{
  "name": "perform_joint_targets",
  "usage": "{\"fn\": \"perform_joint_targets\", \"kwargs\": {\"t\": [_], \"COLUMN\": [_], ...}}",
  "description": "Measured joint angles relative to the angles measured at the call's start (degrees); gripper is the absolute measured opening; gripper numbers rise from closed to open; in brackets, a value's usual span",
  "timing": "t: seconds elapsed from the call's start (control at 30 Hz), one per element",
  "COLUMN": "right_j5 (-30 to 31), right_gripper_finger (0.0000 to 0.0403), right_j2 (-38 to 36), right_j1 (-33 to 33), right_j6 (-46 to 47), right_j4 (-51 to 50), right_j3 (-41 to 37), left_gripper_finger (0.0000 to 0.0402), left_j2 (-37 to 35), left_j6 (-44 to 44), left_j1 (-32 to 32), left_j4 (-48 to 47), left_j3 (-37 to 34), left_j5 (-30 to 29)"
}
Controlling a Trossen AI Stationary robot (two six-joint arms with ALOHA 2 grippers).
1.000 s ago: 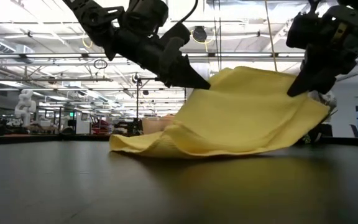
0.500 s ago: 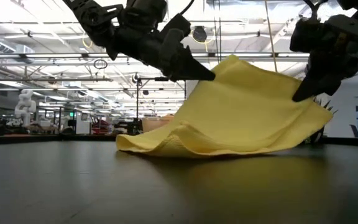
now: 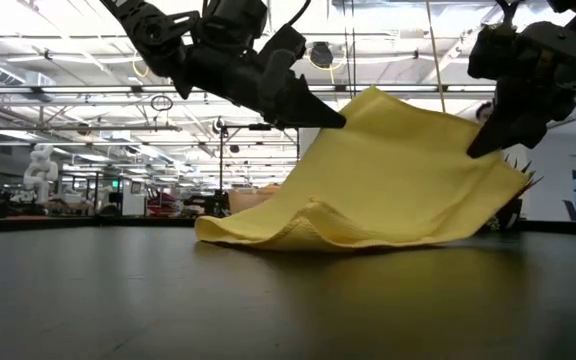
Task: Fold microfiber towels
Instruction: Fold the yellow microfiber towel
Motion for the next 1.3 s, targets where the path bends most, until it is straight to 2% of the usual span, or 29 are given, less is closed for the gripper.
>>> {"fn": "perform_joint_targets", "kwargs": {"t": [0.3, 0.5, 0.7, 1.1, 1.3], "right_j5": [1.48, 1.49, 1.34, -0.26, -0.24], "right_gripper_finger": [0.0, 0.0, 0.0, 0.0, 0.0], "right_j2": [0.43, 3.34, 6.55, 6.97, 6.95], "right_j1": [0.0, 0.11, 0.11, 0.02, 0.02], "right_j6": [0.46, 0.16, -0.33, -1.62, -1.97], "right_j4": [0.43, 2.19, 5.82, 17.97, 19.19], "right_j3": [-0.02, -0.09, -1.05, -5.83, -6.08], "left_gripper_finger": [0.0, 0.0, 0.0, 0.0001, 0.0001], "left_j2": [1.55, 2.46, 2.36, 2.36, 2.36], "left_j6": [-0.22, -1.27, -1.25, 0.46, 0.55], "left_j1": [0.11, 0.15, -0.38, -0.77, -0.77], "left_j4": [2.14, 8.44, 7.71, 7.18, 8.65], "left_j3": [-1.12, -3.34, -3.34, -3.34, -3.34], "left_j5": [1.51, 1.62, 1.6, 2.03, 3.4]}}
